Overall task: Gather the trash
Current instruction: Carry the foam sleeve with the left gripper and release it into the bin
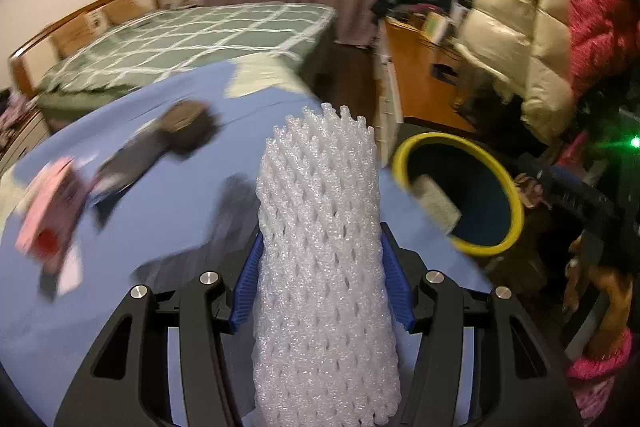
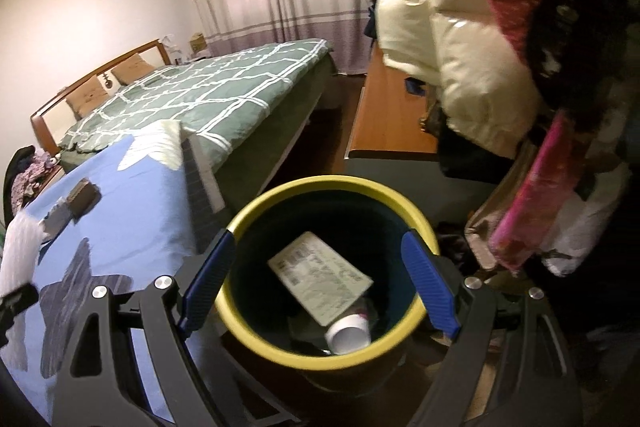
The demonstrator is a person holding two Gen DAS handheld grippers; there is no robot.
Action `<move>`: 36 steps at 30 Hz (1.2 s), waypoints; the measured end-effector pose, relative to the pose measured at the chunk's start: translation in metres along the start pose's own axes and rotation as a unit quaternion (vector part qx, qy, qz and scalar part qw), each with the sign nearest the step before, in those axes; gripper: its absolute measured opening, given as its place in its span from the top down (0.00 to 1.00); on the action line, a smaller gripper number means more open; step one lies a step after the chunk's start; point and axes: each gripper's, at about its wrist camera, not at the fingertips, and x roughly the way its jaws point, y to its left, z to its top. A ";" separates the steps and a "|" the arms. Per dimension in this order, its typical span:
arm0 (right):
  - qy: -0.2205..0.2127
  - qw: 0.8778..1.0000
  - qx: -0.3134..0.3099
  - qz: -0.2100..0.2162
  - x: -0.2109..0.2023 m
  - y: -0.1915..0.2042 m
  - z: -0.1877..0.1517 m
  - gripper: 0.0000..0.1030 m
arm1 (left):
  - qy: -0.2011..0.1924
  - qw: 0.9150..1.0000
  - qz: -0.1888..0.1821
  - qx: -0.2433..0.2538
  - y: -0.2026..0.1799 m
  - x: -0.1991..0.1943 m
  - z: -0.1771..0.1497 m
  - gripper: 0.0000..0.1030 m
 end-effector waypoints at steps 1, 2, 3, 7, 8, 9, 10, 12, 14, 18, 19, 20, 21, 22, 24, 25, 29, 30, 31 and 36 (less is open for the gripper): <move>0.001 1.000 -0.001 -0.003 0.000 -0.004 -0.001 0.22 | 0.001 1.000 -0.005 0.009 -0.011 0.006 0.006 0.47; 0.002 1.000 -0.001 -0.007 0.000 -0.007 -0.002 0.22 | 0.002 1.000 -0.014 0.021 -0.023 0.013 0.015 0.47; 0.002 1.000 -0.002 -0.011 0.001 -0.010 -0.002 0.22 | 0.005 0.999 -0.022 0.030 -0.034 0.020 0.022 0.47; 0.006 1.000 0.002 -0.020 0.001 -0.024 -0.005 0.22 | 0.020 0.997 -0.054 0.055 -0.076 0.049 0.047 0.47; 0.007 1.000 0.002 -0.023 0.000 -0.027 -0.005 0.22 | 0.026 0.996 -0.060 0.061 -0.086 0.058 0.053 0.47; 0.008 1.000 0.002 -0.026 0.000 -0.030 -0.006 0.22 | 0.030 0.995 -0.064 0.065 -0.094 0.066 0.057 0.47; 0.008 1.000 0.002 -0.029 0.000 -0.034 -0.006 0.22 | 0.035 0.994 -0.070 0.072 -0.104 0.076 0.061 0.47; 0.008 0.999 0.003 -0.034 -0.002 -0.039 -0.006 0.22 | 0.051 0.992 -0.075 0.082 -0.122 0.096 0.068 0.47; 0.009 0.999 0.003 -0.039 -0.002 -0.044 -0.006 0.22 | 0.063 0.991 -0.078 0.093 -0.136 0.112 0.071 0.45; 0.011 0.999 0.006 -0.045 -0.004 -0.051 -0.006 0.21 | 0.081 0.988 -0.078 0.104 -0.156 0.143 0.072 0.37; 0.012 0.999 0.006 -0.046 -0.005 -0.051 -0.007 0.21 | 0.084 0.988 -0.078 0.105 -0.160 0.150 0.072 0.32; 0.012 0.999 0.005 -0.047 -0.006 -0.052 -0.007 0.21 | 0.086 0.988 -0.076 0.106 -0.162 0.155 0.071 0.29; 0.012 0.999 0.006 -0.048 -0.007 -0.053 -0.007 0.21 | 0.087 0.988 -0.069 0.105 -0.164 0.161 0.072 0.22; 0.012 0.999 0.006 -0.048 -0.006 -0.053 -0.007 0.20 | 0.087 0.988 -0.066 0.105 -0.167 0.166 0.072 0.18; 0.011 0.999 0.005 -0.050 -0.008 -0.053 -0.006 0.20 | 0.084 0.989 -0.061 0.102 -0.165 0.166 0.073 0.13; 0.011 0.999 0.005 -0.050 -0.008 -0.052 -0.005 0.20 | 0.080 0.990 -0.060 0.100 -0.162 0.164 0.074 0.11; 0.011 0.999 0.000 -0.047 -0.009 -0.044 -0.004 0.20 | 0.056 0.993 -0.064 0.086 -0.147 0.142 0.077 0.11; 0.011 0.999 -0.001 -0.045 -0.007 -0.043 -0.004 0.20 | 0.043 0.994 -0.064 0.078 -0.138 0.129 0.078 0.11; 0.012 0.999 -0.004 -0.041 -0.006 -0.039 -0.004 0.20 | 0.027 0.995 -0.063 0.071 -0.127 0.114 0.078 0.11; 0.024 0.999 -0.027 0.004 0.003 -0.005 -0.002 0.20 | -0.047 0.998 -0.030 0.032 -0.053 0.036 0.062 0.08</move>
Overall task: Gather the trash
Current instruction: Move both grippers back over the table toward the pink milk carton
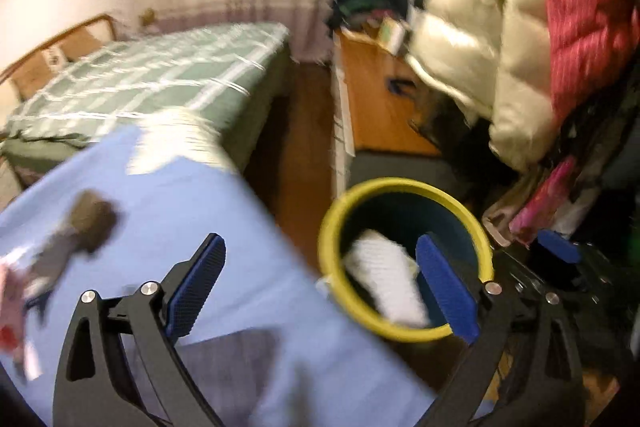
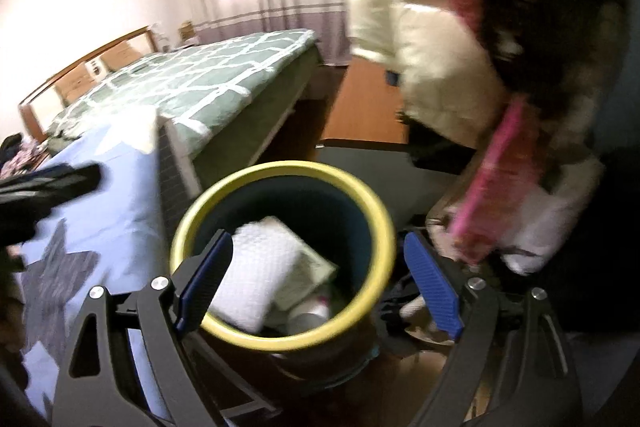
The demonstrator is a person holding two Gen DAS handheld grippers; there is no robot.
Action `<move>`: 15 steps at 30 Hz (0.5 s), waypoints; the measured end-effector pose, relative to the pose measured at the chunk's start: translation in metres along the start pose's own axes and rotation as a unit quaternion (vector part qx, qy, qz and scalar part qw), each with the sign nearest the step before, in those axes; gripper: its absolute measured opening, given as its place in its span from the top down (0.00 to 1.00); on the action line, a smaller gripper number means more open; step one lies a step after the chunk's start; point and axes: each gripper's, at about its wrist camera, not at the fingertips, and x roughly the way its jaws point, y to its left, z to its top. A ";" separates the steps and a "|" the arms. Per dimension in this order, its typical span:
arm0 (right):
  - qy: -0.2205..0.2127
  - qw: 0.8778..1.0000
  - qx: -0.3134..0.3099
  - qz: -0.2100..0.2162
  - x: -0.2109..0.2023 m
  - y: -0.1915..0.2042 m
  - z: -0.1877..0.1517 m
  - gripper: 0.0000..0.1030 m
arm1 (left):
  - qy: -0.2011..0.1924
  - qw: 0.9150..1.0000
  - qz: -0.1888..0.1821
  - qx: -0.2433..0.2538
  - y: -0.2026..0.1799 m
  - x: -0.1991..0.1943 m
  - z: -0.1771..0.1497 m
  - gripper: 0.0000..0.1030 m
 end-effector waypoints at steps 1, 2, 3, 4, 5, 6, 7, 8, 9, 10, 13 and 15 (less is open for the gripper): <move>0.005 1.000 -0.008 0.017 0.003 0.012 0.002 0.20 | -0.014 1.000 0.015 -0.010 0.018 -0.018 -0.006 0.07; 0.008 0.999 -0.017 0.031 0.006 0.024 0.004 0.20 | -0.025 0.999 0.028 -0.019 0.034 -0.033 -0.012 0.07; 0.009 0.999 -0.027 0.042 0.007 0.037 0.006 0.20 | -0.042 0.997 0.052 -0.032 0.058 -0.055 -0.021 0.07; 0.009 0.998 -0.034 0.053 0.008 0.049 0.008 0.20 | -0.051 0.996 0.068 -0.039 0.072 -0.068 -0.028 0.07; 0.010 0.997 -0.042 0.069 0.009 0.063 0.011 0.20 | -0.066 0.992 0.093 -0.052 0.093 -0.086 -0.037 0.07; 0.011 0.996 -0.047 0.080 0.010 0.074 0.013 0.20 | -0.074 0.989 0.109 -0.060 0.107 -0.097 -0.044 0.07; 0.011 0.994 -0.054 0.094 0.011 0.089 0.016 0.20 | -0.084 0.985 0.133 -0.071 0.126 -0.112 -0.052 0.06; 0.011 0.992 -0.062 0.105 0.012 0.104 0.019 0.20 | -0.093 0.981 0.151 -0.080 0.141 -0.123 -0.060 0.06; 0.011 0.991 -0.069 0.113 0.013 0.116 0.021 0.20 | -0.106 0.974 0.180 -0.093 0.163 -0.138 -0.070 0.06; 0.009 0.989 -0.077 0.124 0.014 0.133 0.023 0.20 | -0.110 0.969 0.195 -0.100 0.176 -0.146 -0.076 0.06; 0.010 0.983 -0.101 0.154 0.017 0.177 0.028 0.20 | -0.120 0.955 0.238 -0.132 0.222 -0.167 -0.093 0.06; 0.012 0.978 -0.114 0.173 0.021 0.205 0.033 0.20 | -0.137 0.944 0.257 -0.153 0.249 -0.178 -0.104 0.06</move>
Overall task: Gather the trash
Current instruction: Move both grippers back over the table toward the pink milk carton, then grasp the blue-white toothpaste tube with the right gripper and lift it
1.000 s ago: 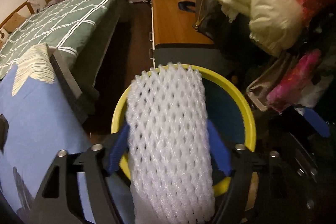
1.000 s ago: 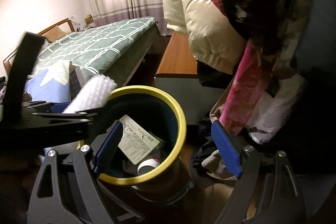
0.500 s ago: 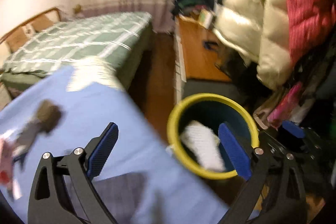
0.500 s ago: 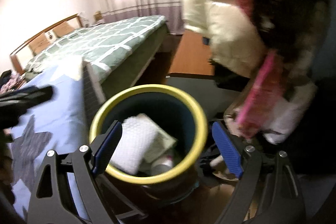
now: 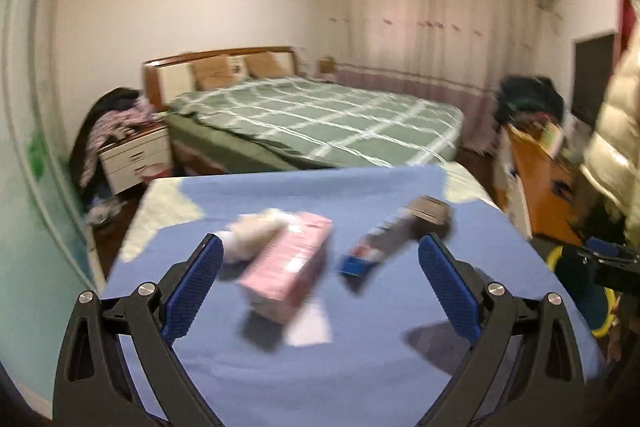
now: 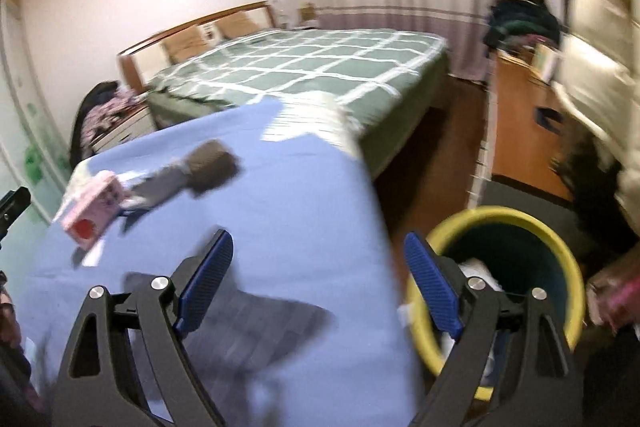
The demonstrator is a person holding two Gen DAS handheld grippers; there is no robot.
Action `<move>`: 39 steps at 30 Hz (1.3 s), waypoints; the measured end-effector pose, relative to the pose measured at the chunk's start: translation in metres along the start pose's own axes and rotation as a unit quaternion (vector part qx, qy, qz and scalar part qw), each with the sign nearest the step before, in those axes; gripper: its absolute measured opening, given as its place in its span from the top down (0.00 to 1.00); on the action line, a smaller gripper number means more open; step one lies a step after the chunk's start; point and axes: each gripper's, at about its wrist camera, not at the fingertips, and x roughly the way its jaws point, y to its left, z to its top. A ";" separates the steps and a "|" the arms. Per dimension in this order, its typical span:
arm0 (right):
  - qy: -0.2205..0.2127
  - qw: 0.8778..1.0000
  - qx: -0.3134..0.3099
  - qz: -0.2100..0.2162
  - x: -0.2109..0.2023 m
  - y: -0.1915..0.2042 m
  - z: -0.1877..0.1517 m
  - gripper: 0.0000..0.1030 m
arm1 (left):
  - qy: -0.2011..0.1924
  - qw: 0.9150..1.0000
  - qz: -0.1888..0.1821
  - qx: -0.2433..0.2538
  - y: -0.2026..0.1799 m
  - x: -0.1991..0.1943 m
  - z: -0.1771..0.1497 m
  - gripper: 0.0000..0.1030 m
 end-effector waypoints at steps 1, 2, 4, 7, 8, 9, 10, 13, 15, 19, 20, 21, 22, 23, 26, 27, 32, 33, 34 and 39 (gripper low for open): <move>0.003 1.000 -0.005 0.003 0.008 0.013 0.006 0.20 | -0.005 1.000 0.011 -0.005 0.009 0.001 0.000 0.06; 0.006 1.000 -0.008 0.008 0.013 0.026 0.010 0.20 | -0.011 1.000 0.024 -0.010 0.018 0.003 -0.001 0.06; 0.010 0.999 -0.015 0.029 0.027 0.052 0.020 0.20 | -0.026 0.998 0.048 -0.025 0.038 0.006 -0.004 0.06; 0.017 0.999 -0.033 0.039 0.048 0.091 0.030 0.20 | -0.023 0.997 0.056 -0.051 0.057 0.013 -0.010 0.06; 0.023 0.998 -0.035 0.040 0.057 0.101 0.033 0.20 | -0.021 0.996 0.057 -0.059 0.063 0.014 -0.010 0.06; 0.030 0.998 -0.035 0.040 0.067 0.111 0.035 0.20 | -0.020 0.996 0.063 -0.067 0.067 0.014 -0.011 0.06; 0.037 0.998 -0.032 0.040 0.078 0.123 0.038 0.20 | -0.020 0.995 0.069 -0.073 0.071 0.014 -0.012 0.06; 0.061 0.997 -0.011 0.037 0.105 0.148 0.041 0.20 | -0.023 0.992 0.080 -0.096 0.087 0.015 -0.014 0.06; 0.075 0.997 0.006 0.035 0.121 0.161 0.043 0.20 | -0.023 0.991 0.082 -0.107 0.094 0.014 -0.016 0.06; 0.093 0.995 0.020 0.016 0.144 0.181 0.045 0.22 | -0.017 0.990 0.081 -0.116 0.102 0.015 -0.020 0.06; 0.098 0.995 0.022 0.009 0.149 0.184 0.044 0.24 | -0.016 0.990 0.080 -0.116 0.101 0.015 -0.021 0.06; 0.105 0.994 0.024 -0.003 0.155 0.187 0.044 0.25 | -0.016 0.990 0.080 -0.116 0.100 0.016 -0.021 0.06; 0.111 0.993 0.026 -0.008 0.161 0.188 0.042 0.28 | -0.016 0.990 0.080 -0.115 0.099 0.016 -0.021 0.06; 0.120 0.992 0.031 -0.008 0.166 0.188 0.041 0.31 | -0.017 0.990 0.080 -0.114 0.097 0.015 -0.021 0.06; 0.134 0.990 0.040 -0.010 0.176 0.191 0.037 0.37 | -0.016 0.991 0.079 -0.112 0.095 0.012 -0.023 0.06; 0.133 0.990 0.036 -0.015 0.175 0.191 0.035 0.40 | -0.016 0.991 0.077 -0.111 0.094 0.013 -0.023 0.06; 0.133 0.991 0.021 -0.002 0.166 0.191 0.029 0.69 | -0.013 0.991 0.073 -0.109 0.091 0.012 -0.024 0.06; 0.132 0.991 0.016 -0.001 0.162 0.189 0.028 0.75 | -0.012 0.991 0.073 -0.107 0.089 0.013 -0.023 0.06; 0.131 0.991 0.012 0.001 0.157 0.188 0.026 0.78 | -0.012 0.992 0.073 -0.106 0.090 0.012 -0.022 0.06; 0.132 0.991 -0.003 0.022 0.134 0.175 0.011 0.79 | -0.011 0.992 0.071 -0.099 0.084 0.010 -0.025 0.06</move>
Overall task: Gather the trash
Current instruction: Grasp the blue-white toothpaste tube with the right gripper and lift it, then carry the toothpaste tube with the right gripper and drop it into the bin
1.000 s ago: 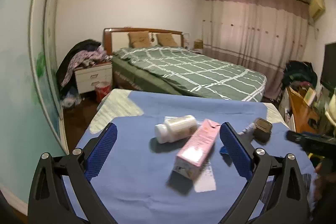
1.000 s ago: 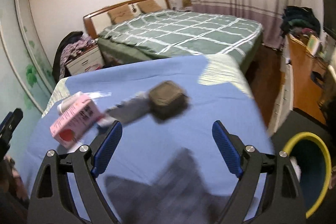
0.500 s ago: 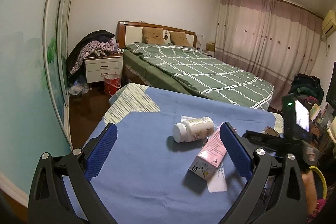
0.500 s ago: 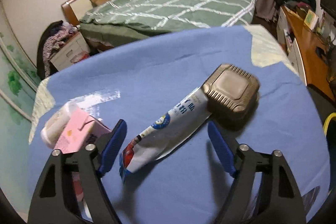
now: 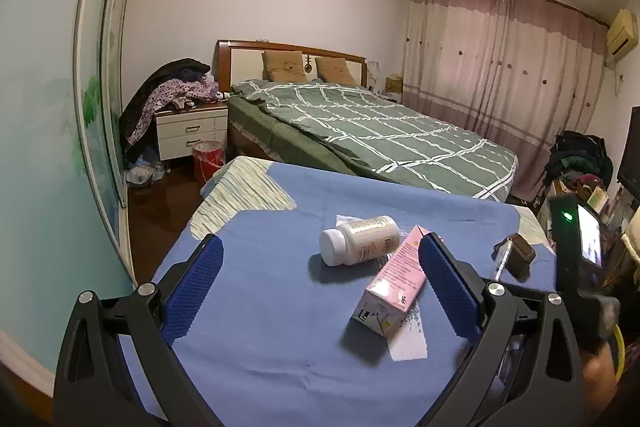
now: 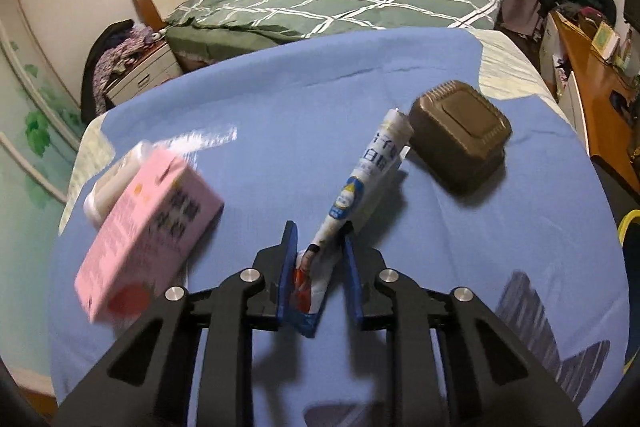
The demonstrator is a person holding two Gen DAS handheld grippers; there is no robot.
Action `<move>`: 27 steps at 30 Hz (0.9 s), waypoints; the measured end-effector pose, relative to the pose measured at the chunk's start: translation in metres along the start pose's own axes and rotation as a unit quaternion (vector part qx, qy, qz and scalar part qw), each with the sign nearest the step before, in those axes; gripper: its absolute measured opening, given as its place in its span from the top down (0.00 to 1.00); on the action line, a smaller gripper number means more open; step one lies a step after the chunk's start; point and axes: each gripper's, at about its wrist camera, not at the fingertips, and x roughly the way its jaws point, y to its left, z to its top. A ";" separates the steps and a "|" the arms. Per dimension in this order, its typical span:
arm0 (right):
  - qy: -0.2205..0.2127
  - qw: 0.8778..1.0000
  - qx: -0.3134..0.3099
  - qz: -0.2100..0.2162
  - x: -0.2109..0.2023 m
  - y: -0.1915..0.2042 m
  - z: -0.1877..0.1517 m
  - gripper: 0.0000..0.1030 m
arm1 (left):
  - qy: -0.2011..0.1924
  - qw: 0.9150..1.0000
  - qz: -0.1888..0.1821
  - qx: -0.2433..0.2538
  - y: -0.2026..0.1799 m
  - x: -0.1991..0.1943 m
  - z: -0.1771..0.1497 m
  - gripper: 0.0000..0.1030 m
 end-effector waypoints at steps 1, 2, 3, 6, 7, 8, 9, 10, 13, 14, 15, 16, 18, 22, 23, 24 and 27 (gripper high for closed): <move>-0.002 1.000 -0.002 0.003 -0.005 -0.004 -0.005 0.79 | 0.000 1.000 -0.001 0.002 -0.001 0.000 -0.001 0.06; -0.006 1.000 -0.003 0.006 -0.011 -0.009 -0.010 0.79 | 0.001 1.000 -0.001 0.003 -0.002 -0.001 0.000 0.06; -0.010 1.000 -0.004 0.006 -0.016 -0.012 -0.014 0.79 | 0.002 1.000 -0.002 0.006 -0.004 -0.001 -0.001 0.06; -0.030 1.000 -0.005 0.003 -0.038 -0.028 -0.027 0.79 | 0.005 1.000 -0.007 0.014 -0.009 0.000 -0.003 0.06; -0.038 0.999 -0.005 -0.001 -0.047 -0.036 -0.031 0.79 | 0.006 1.000 -0.008 0.018 -0.011 0.000 -0.003 0.06; -0.047 0.999 -0.002 -0.008 -0.055 -0.044 -0.034 0.79 | 0.007 1.000 -0.010 0.021 -0.013 0.000 -0.004 0.06; -0.056 0.998 0.004 -0.014 -0.063 -0.055 -0.037 0.79 | 0.010 1.000 -0.013 0.026 -0.016 0.001 -0.005 0.06; -0.063 0.998 0.009 -0.020 -0.071 -0.062 -0.040 0.79 | 0.012 0.999 -0.015 0.028 -0.017 0.002 -0.006 0.06; -0.088 0.994 0.035 -0.047 -0.094 -0.101 -0.049 0.79 | 0.019 0.999 -0.019 0.038 -0.023 0.005 -0.008 0.06; -0.097 0.992 0.048 -0.060 -0.101 -0.116 -0.052 0.79 | 0.020 0.999 -0.020 0.041 -0.024 0.006 -0.009 0.06; -0.106 0.990 0.062 -0.074 -0.108 -0.132 -0.055 0.79 | 0.024 0.998 -0.023 0.045 -0.027 0.008 -0.011 0.06; -0.111 0.987 0.075 -0.083 -0.113 -0.145 -0.057 0.79 | 0.026 0.998 -0.024 0.048 -0.029 0.008 -0.011 0.06; -0.118 0.983 0.103 -0.099 -0.122 -0.174 -0.064 0.79 | 0.032 0.998 -0.025 0.053 -0.032 0.011 -0.013 0.06; -0.122 0.968 0.169 -0.137 -0.134 -0.237 -0.078 0.79 | 0.043 0.997 -0.027 0.061 -0.037 0.018 -0.017 0.06; -0.121 0.965 0.183 -0.146 -0.135 -0.250 -0.082 0.79 | 0.045 0.997 -0.028 0.062 -0.038 0.019 -0.017 0.06; -0.118 0.961 0.195 -0.153 -0.135 -0.262 -0.085 0.79 | 0.048 0.996 -0.028 0.064 -0.039 0.021 -0.018 0.06; -0.114 0.950 0.228 -0.180 -0.140 -0.296 -0.096 0.78 | 0.058 0.995 -0.033 0.070 -0.045 0.023 -0.022 0.06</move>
